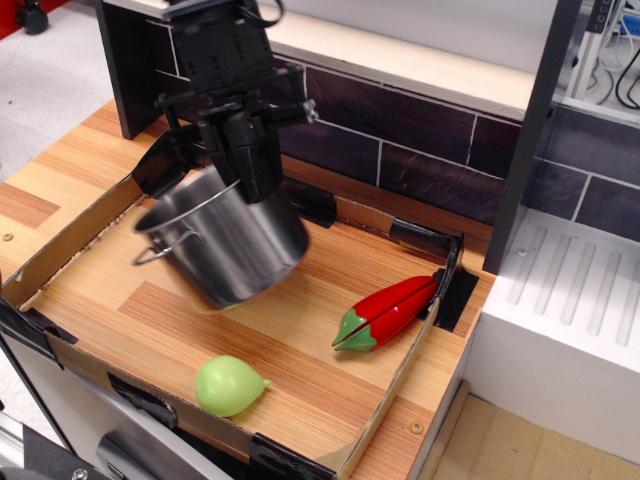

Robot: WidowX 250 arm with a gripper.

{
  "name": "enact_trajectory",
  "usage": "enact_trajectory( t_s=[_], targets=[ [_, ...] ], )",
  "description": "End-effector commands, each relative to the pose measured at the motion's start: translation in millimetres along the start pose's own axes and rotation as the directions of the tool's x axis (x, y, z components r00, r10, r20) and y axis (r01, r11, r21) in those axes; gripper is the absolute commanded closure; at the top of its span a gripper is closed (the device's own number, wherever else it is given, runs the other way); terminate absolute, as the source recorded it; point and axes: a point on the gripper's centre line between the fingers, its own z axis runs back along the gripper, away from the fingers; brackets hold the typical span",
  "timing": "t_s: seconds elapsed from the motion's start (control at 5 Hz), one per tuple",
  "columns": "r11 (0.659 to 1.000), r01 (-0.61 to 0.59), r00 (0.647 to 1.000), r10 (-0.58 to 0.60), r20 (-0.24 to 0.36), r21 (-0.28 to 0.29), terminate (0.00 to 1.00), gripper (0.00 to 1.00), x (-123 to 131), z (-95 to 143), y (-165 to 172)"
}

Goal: Topple metal pot

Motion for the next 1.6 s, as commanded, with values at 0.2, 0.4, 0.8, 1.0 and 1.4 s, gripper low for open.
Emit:
enact_trajectory(
  t_s=[0.2, 0.4, 0.8, 1.0, 1.4],
  targets=[
    [0.964, 0.118, 0.988, -0.138, -0.069, -0.240, 0.00, 1.00, 12.9, 9.0, 11.6],
    [0.959, 0.096, 0.989, -0.122, -0.084, -0.266, 0.00, 1.00, 12.3, 15.4, 23.7],
    [0.989, 0.057, 0.997, -0.064, -0.044, -0.135, 0.00, 0.00, 17.6, 22.4, 52.3],
    [0.995, 0.027, 0.999, -0.030, -0.025, -0.097, 0.00, 0.00, 22.0, 25.2, 62.1],
    [0.974, -0.065, 0.987, 0.032, 0.155, 0.216, 0.00, 0.00, 15.3, 49.8, 69.5]
  ],
)
